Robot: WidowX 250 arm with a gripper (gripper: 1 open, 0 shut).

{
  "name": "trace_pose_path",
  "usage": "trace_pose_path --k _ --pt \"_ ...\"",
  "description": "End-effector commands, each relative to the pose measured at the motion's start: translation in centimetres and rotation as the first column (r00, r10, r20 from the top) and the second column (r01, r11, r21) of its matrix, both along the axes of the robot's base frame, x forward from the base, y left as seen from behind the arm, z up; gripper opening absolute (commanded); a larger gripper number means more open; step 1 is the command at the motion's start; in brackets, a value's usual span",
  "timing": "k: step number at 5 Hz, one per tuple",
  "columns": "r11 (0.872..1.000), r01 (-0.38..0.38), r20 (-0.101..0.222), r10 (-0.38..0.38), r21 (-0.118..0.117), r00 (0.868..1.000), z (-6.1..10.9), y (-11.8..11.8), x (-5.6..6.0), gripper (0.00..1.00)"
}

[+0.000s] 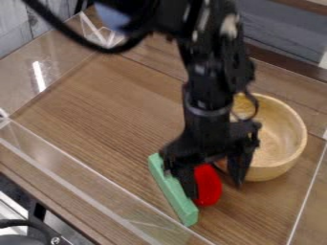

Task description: Move the red object to the left side of the table

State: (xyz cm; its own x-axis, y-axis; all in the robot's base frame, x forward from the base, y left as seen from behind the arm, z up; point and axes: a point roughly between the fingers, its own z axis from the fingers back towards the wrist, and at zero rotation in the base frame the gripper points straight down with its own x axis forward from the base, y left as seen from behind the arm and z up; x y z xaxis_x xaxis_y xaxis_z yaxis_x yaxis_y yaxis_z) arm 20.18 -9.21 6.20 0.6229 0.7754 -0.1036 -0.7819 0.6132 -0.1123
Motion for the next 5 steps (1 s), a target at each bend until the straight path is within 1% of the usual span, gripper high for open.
trace_pose_path --k 1,2,3,4,5 --pt "0.986 -0.163 0.052 0.165 -0.033 0.985 0.9 0.6 0.4 1.0" --pt "0.975 -0.218 0.045 0.22 -0.038 0.975 1.3 1.4 0.6 1.0" --pt "0.971 -0.237 0.04 0.238 -0.037 0.97 0.6 2.0 1.7 1.0" --pt "0.966 -0.257 0.034 0.258 -0.03 0.966 0.1 2.4 2.7 1.0" --pt "0.969 -0.246 0.029 0.247 -0.029 0.969 0.1 2.6 3.2 1.0"
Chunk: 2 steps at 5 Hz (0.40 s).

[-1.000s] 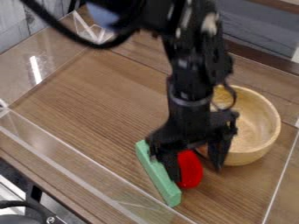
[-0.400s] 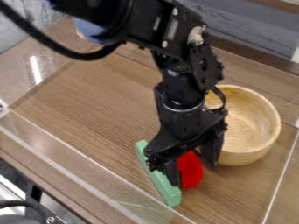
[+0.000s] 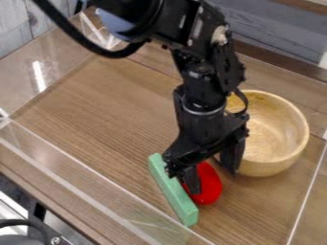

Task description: Move the red object to the left side of the table

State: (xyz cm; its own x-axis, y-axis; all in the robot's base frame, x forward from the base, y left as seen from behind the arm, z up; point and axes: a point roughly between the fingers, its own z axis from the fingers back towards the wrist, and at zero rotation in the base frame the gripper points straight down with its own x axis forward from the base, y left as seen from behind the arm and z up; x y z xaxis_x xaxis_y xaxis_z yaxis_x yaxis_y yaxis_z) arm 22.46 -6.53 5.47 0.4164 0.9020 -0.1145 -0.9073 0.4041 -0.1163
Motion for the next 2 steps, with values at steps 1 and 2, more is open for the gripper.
trace_pose_path --k 1,2 --pt "1.0 -0.004 0.03 0.004 -0.011 1.0 0.74 0.21 1.21 1.0" --pt "0.999 -0.047 0.025 0.047 -0.014 0.999 0.48 0.1 1.11 1.0"
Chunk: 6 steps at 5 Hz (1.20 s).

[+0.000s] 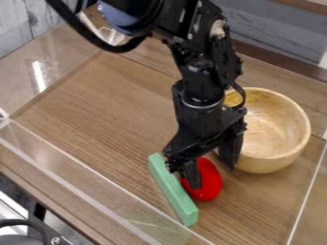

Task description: Move the red object to the left side of the table

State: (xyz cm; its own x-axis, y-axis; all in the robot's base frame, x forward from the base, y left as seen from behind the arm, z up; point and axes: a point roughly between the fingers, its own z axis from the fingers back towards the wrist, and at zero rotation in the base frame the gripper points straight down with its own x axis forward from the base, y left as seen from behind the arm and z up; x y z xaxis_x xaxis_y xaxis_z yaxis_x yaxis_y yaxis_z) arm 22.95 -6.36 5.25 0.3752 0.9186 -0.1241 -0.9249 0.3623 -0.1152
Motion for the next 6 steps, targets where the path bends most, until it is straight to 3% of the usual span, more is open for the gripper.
trace_pose_path --k 1,3,4,5,6 --pt "0.999 -0.034 0.024 0.034 -0.003 0.999 0.4 -0.3 0.4 1.0" --pt "0.998 -0.059 0.014 0.059 0.002 0.998 -1.3 1.0 1.1 1.0" --pt "0.999 -0.036 0.013 0.035 0.005 0.999 -1.7 2.1 0.9 1.0" --pt "1.0 0.0 0.016 0.0 0.005 1.0 -1.7 3.0 0.7 0.0" --pt "0.999 0.043 0.024 -0.044 0.008 0.999 -1.4 3.7 0.4 0.0"
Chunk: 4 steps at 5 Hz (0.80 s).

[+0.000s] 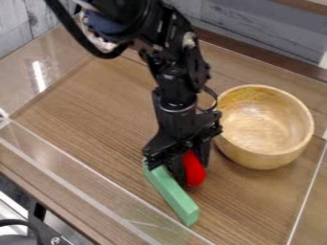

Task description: Move the red object to the left side of the table

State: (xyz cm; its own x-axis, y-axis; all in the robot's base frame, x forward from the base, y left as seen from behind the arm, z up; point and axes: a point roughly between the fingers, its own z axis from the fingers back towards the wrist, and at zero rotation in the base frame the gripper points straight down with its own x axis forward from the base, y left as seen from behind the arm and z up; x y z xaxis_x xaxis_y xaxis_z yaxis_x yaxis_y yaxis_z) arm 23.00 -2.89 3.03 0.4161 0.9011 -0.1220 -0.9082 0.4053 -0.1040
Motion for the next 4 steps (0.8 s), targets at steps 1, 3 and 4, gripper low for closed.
trace_pose_path --k 1,3,4 --pt "1.0 -0.021 0.047 0.021 -0.005 0.999 1.4 0.2 0.4 0.0" --pt "0.998 0.036 0.122 -0.029 -0.057 0.992 4.2 3.5 2.1 0.0" --pt "0.995 0.065 0.159 -0.052 -0.073 0.986 5.6 6.5 2.7 0.0"
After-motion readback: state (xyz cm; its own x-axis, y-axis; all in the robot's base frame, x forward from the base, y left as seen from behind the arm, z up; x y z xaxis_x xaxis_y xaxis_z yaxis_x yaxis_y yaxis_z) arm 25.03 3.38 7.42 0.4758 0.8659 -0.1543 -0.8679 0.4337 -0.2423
